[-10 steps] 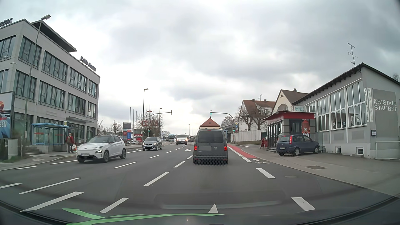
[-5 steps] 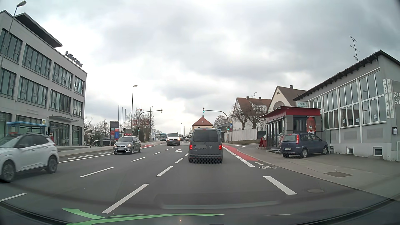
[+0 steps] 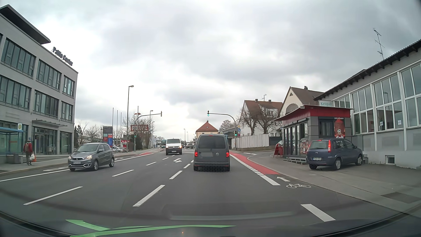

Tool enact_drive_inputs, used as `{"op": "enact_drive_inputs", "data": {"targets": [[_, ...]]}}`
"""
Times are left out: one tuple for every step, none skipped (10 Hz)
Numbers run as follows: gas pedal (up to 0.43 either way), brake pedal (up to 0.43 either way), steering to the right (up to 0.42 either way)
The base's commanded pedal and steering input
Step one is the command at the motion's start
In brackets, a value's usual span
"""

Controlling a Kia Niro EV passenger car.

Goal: Follow the waypoints while adhering to traffic rules and regulations

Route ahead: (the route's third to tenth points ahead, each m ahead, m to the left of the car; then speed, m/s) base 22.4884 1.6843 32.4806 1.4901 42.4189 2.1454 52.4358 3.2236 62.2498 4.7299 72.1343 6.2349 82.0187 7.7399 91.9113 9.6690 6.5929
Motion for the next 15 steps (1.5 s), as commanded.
{"op": "enact_drive_inputs", "data": {"targets": [[0.331, 0.0, 0.028], [0.319, 0.0, 0.025], [0.299, 0.0, 0.018], [0.26, 0.0, 0.005], [0.22, 0.0, 0.001], [0.177, 0.0, 0.001], [0.15, 0.0, 0.001], [0.11, 0.0, 0.001], [0.0, 0.0, 0.001], [0.0, 0.0, 0.001], [0.0, 0.0, 0.002], [0.0, 0.0, 0.003], [0.0, 0.0, 0.003], [0.0, 0.0, 0.003], [0.0, 0.0, 0.003]]}}
